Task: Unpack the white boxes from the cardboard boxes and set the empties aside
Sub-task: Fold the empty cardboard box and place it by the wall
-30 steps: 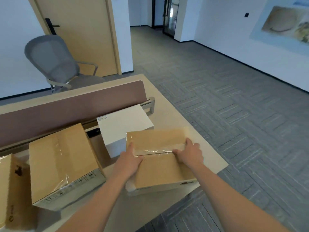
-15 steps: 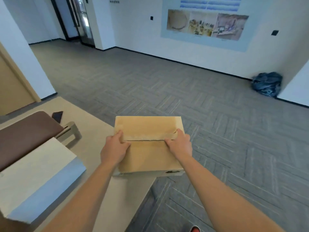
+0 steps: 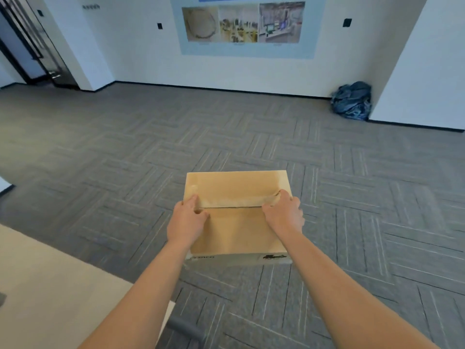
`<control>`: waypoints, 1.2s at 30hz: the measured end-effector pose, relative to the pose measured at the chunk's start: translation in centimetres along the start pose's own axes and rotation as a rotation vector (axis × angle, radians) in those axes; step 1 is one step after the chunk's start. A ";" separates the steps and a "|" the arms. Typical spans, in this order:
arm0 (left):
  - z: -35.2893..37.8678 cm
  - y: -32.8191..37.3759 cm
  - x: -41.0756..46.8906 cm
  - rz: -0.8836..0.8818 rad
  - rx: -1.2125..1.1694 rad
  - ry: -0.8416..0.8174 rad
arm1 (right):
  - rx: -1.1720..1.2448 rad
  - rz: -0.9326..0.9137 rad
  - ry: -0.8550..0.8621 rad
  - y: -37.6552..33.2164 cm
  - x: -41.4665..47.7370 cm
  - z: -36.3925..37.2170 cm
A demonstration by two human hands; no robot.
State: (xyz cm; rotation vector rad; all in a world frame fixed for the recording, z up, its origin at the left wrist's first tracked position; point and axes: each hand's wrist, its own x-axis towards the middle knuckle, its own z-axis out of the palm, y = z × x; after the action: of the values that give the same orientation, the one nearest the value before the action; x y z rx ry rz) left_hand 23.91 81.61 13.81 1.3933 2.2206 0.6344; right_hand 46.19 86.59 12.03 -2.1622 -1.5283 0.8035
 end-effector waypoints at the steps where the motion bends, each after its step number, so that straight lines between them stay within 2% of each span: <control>1: 0.6 1.5 1.1 0.003 -0.005 -0.002 | 0.002 0.001 0.001 -0.1 1.7 -0.7; 8: 5.0 8.9 11.6 -0.031 -0.143 -0.018 | 0.010 0.018 0.028 -1.2 13.9 -4.1; 15: 9.6 14.4 29.0 0.043 -0.248 -0.075 | 0.049 0.036 0.095 -5.2 29.5 -3.9; 20: 11.0 19.6 41.2 0.104 -0.228 -0.123 | 0.091 0.094 0.138 -9.6 40.4 -4.0; 28: 14.5 28.0 56.7 0.157 -0.282 -0.252 | 0.128 0.186 0.197 -13.3 56.0 -5.6; 36: 20.3 37.2 73.6 0.070 -0.387 -0.241 | 0.189 0.193 0.188 -16.5 76.2 -5.5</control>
State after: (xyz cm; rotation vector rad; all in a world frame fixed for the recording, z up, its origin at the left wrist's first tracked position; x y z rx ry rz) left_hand 33.07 166.03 10.51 1.2745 1.7561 0.8216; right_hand 56.63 163.96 8.11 -2.1957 -1.1198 0.7468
